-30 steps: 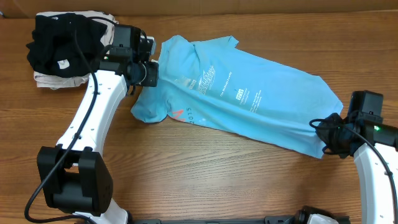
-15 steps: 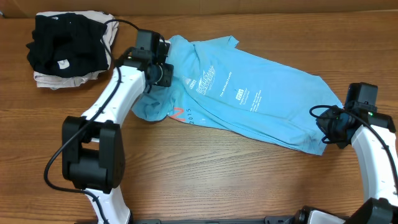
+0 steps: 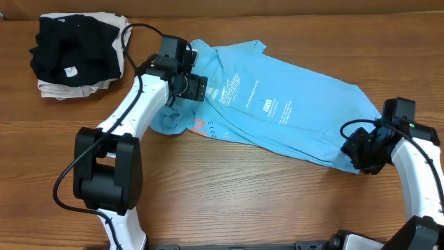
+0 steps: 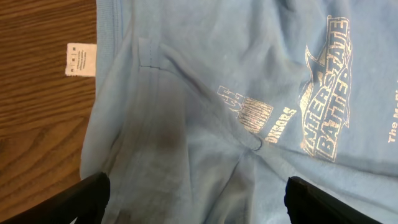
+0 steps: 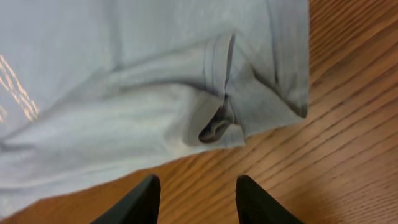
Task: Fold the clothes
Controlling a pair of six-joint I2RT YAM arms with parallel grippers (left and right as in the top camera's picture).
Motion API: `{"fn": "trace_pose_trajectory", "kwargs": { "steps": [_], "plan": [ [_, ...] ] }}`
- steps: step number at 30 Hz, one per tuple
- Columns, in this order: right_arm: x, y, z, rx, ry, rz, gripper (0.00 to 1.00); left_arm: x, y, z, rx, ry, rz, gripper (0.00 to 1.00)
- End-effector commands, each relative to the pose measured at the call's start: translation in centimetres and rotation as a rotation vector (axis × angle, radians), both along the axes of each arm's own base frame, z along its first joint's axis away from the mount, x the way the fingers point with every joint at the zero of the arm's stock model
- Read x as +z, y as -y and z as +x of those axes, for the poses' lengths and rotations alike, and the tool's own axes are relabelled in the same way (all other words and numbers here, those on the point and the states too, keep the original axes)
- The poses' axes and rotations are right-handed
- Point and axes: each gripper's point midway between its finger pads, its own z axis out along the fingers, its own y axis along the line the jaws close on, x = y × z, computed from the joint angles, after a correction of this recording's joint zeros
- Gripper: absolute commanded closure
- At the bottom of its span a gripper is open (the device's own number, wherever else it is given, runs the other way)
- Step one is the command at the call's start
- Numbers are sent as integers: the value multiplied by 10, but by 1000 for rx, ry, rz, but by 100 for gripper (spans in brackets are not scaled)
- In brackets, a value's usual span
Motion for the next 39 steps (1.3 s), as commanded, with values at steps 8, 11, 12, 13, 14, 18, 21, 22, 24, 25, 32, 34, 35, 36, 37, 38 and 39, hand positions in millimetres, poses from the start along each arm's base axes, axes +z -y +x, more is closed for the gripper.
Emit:
{"fn": "trace_pose_trajectory", "kwargs": {
  "steps": [8, 11, 12, 13, 14, 18, 21, 22, 24, 25, 32, 34, 35, 36, 37, 38, 39],
  "plan": [
    [-31, -10, -14, 88, -4, 28, 61, -4, -1, -1, 0, -9, 1, 11],
    [-36, -1, -12, 67, 4, -27, 64, -4, -1, -1, 1, -10, 3, 11],
    [-38, 4, -12, 53, -1, -50, 65, -4, -1, -1, 1, -10, 3, 11],
    [-38, 8, -12, 45, -6, -74, 65, -4, -1, -1, 0, -9, 3, 11],
    [-39, 11, -12, 44, -8, -90, 65, -4, -1, -1, 1, -10, 3, 11],
    [-42, 15, -13, 42, -21, -109, 65, -4, -4, 0, 8, -6, 17, 11],
    [-46, 15, -11, 42, -30, -107, 65, -4, -6, 1, 14, -3, 29, 11],
    [-48, 15, -11, 42, -35, -105, 65, -4, -6, 1, 14, -3, 29, 11],
    [-53, 14, -11, 45, -49, -90, 66, -4, -7, 1, 15, -3, 32, 11],
    [-56, 12, -11, 46, -57, -78, 66, -4, -7, 1, 16, -2, 34, 11],
    [-64, 9, -8, 48, -62, -54, 65, -4, -10, 1, 23, 0, 47, 10],
    [-64, 8, -6, 49, -54, -47, 66, -4, -10, 1, 23, 0, 47, 10],
    [-64, 8, -6, 49, -51, -45, 66, -4, -10, 1, 23, 0, 47, 10],
    [-64, 8, -6, 50, -50, -44, 67, -4, -9, 1, 23, 1, 47, 10],
    [-64, 8, -5, 49, -48, -46, 69, -4, -9, 1, 23, 1, 47, 10],
    [-64, 8, -5, 49, -46, -46, 71, -4, -10, 1, 23, 0, 47, 9],
    [-64, 8, -4, 49, -45, -46, 73, -4, -9, 1, 23, 1, 47, 10]
  ]
}}
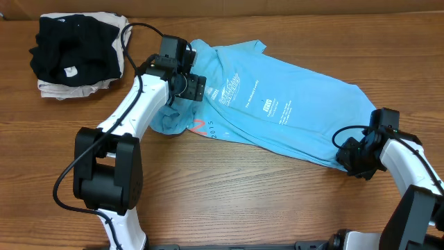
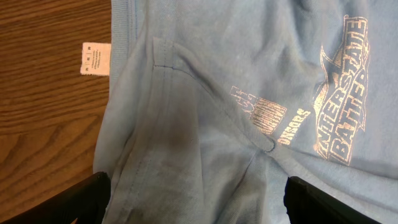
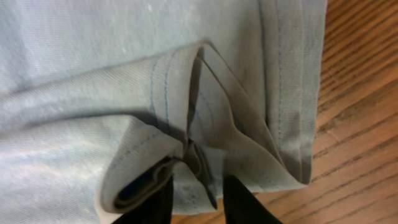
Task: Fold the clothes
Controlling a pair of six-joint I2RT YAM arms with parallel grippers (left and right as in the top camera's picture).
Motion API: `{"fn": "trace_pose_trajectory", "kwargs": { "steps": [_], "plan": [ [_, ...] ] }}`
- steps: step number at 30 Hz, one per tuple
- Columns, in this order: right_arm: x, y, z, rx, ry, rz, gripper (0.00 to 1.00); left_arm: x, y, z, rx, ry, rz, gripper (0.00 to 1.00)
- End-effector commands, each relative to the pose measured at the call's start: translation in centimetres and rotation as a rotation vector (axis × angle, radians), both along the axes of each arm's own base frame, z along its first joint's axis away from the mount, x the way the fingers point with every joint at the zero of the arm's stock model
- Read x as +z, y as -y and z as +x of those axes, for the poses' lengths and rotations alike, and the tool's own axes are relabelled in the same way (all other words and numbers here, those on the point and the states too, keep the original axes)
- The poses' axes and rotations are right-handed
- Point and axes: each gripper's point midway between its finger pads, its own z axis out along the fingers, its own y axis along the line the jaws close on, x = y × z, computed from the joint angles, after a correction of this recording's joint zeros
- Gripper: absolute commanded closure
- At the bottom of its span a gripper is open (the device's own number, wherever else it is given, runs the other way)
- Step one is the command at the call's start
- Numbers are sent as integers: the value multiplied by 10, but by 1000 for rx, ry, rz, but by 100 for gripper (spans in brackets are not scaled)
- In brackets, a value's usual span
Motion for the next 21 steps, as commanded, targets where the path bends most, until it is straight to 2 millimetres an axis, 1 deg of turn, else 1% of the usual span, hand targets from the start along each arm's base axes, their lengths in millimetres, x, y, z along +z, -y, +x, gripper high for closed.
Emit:
{"fn": "trace_pose_trajectory", "kwargs": {
  "steps": [1, 8, 9, 13, 17, 21],
  "plan": [
    [-2, -2, 0, -4, 4, 11, 75, -4, -3, -1, 6, -8, 13, 10],
    [0, -10, 3, 8, 21, 60, 92, -4, -3, -1, 6, -8, 13, 9],
    [0, -10, 3, 8, 20, 60, 96, -4, -3, -1, 6, -8, 13, 9],
    [3, -9, 4, -3, 18, 61, 96, -4, -3, -1, 6, -8, 13, 9],
    [20, -6, 13, -4, 34, 56, 96, -4, -3, -1, 6, -8, 13, 8],
    [51, 5, 27, -24, 76, 40, 96, -4, -3, -1, 5, -8, 13, 7]
  ]
}}
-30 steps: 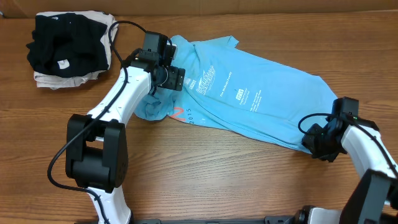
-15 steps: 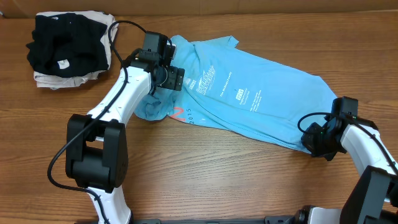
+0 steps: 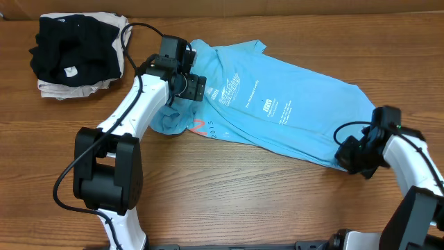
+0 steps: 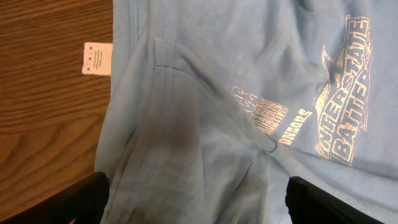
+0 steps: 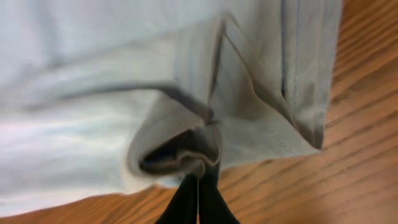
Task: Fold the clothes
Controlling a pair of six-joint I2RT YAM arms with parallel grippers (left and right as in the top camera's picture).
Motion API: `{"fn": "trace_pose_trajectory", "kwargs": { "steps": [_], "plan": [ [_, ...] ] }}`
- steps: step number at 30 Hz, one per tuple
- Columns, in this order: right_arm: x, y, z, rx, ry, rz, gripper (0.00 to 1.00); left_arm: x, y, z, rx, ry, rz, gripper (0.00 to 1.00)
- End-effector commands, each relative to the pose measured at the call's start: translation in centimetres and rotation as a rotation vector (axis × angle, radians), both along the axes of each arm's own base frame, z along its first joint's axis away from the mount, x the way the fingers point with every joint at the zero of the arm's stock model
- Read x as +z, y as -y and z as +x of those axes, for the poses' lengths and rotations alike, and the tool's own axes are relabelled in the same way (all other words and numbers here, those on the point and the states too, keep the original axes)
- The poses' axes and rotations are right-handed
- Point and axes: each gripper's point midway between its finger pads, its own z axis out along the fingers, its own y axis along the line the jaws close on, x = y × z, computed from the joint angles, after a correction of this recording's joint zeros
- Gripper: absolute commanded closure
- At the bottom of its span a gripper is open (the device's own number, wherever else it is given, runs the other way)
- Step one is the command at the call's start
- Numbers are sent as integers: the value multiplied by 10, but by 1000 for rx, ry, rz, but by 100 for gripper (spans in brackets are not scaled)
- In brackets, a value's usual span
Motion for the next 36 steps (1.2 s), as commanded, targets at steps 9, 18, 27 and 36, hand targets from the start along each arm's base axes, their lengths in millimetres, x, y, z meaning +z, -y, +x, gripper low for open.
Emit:
{"fn": "trace_pose_trajectory", "kwargs": {
  "steps": [9, 18, 27, 36],
  "plan": [
    [66, 64, 23, -161, 100, -97, 96, -4, -4, 0, -15, -4, 27, 0],
    [71, 107, 26, -263, 177, -140, 96, -3, -3, 1, -17, 2, 26, 0],
    [76, 120, 40, -274, 247, -175, 96, -3, -3, 2, -17, 7, 25, 1],
    [85, 103, 45, -247, 275, -80, 14, 17, -21, -8, -7, -51, 83, 0]
  ]
}}
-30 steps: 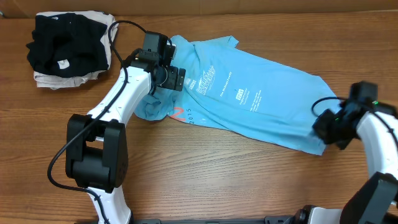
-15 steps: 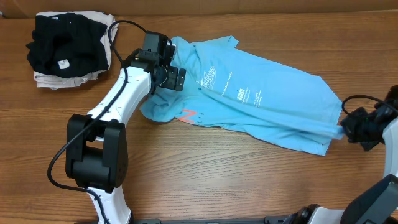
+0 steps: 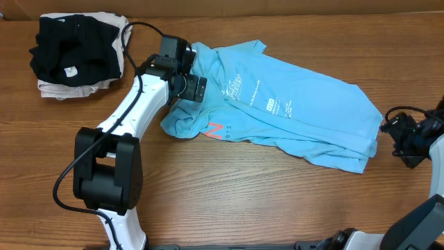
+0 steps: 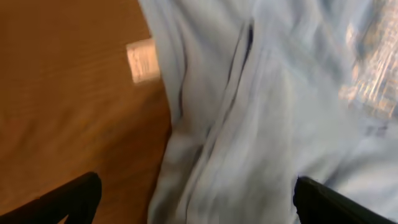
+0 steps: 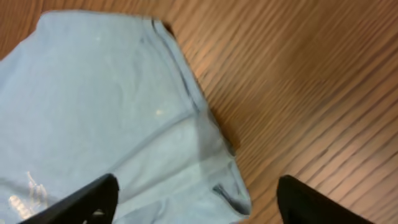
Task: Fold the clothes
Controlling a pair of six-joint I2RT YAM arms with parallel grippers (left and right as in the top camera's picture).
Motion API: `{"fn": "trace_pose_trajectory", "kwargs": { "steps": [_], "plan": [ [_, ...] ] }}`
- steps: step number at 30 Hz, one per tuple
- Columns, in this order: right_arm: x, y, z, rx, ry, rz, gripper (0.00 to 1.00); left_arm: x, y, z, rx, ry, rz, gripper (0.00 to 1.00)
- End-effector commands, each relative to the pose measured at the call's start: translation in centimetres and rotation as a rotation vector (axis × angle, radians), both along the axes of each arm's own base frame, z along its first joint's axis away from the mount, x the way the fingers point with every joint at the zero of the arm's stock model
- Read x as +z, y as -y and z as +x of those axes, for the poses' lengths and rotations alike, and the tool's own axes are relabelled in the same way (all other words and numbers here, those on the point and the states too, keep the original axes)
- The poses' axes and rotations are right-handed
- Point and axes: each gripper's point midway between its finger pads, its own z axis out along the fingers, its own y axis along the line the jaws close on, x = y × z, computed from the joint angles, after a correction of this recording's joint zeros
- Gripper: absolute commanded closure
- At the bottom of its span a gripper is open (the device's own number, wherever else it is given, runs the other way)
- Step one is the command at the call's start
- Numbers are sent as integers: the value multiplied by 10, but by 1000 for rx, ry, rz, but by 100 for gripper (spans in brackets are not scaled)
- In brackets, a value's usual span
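Observation:
A light blue T-shirt [image 3: 291, 111] with white print lies spread across the table, its bottom hem at the right. My left gripper [image 3: 189, 85] hovers over the shirt's collar end, jaws open wide with nothing held. In the blurred left wrist view the left gripper [image 4: 196, 202] looks down on blue cloth [image 4: 261, 124] and a white tag [image 4: 142, 61]. Just right of the hem corner, my right gripper [image 3: 402, 135] stands open. The right wrist view shows the right gripper [image 5: 196, 190] spread above that hem corner [image 5: 224, 186], apart from it.
A pile of black and beige clothes [image 3: 76, 52] sits at the far left corner. A black cable [image 3: 142, 29] loops from the left arm. Bare wood [image 3: 243, 194] runs along the front of the table, and more [image 5: 311, 93] lies right of the shirt.
My right gripper was shut on the shirt's hem corner; now it is open and farther right, off the cloth. The shirt's right end and left bunch lie farther right. The left wrist view is blurred.
First my right gripper stood open over the folded hem corner at the shirt's right end. Then its fingers straddled that corner, and later were shut on it. Now the corner is released, and the shirt reaches farther right. The left gripper stayed open over the collar end.

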Motion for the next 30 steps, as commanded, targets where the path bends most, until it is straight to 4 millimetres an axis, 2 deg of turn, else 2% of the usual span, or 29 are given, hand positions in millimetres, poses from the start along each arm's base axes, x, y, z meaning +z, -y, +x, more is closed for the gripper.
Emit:
{"fn": "trace_pose_trajectory", "kwargs": {
  "steps": [1, 4, 5, 7, 10, 14, 18, 25, 27, 30],
  "plan": [
    [24, -9, 6, 25, 48, 40, 14, 28, -16, -3, 13, -35, 39, 0],
    [35, -22, -5, 55, 27, 83, 14, 48, -33, -33, 115, -181, 42, 3],
    [38, -28, -12, 57, 11, 96, 13, 53, -42, -49, 165, -256, 44, 3],
    [40, -36, -20, 65, -12, 106, 13, 53, -48, -68, 188, -344, 19, 5],
    [40, -46, -25, 91, -40, 111, 13, 44, -48, -85, 203, -430, -44, 7],
    [33, -60, -22, 144, -57, 106, 13, 18, -45, -89, 194, -451, -85, 8],
    [28, -70, -17, 180, -51, 103, 13, -12, -38, -85, 145, -410, -89, 11],
    [28, -70, -17, 182, -51, 102, 15, -41, -32, -78, 128, -342, -100, 21],
    [28, -70, -17, 182, -51, 102, 16, -50, -33, -79, 119, -329, -99, 27],
    [28, -70, -17, 182, -52, 102, 19, -59, -40, -79, 120, -313, -61, 49]
  ]
}}
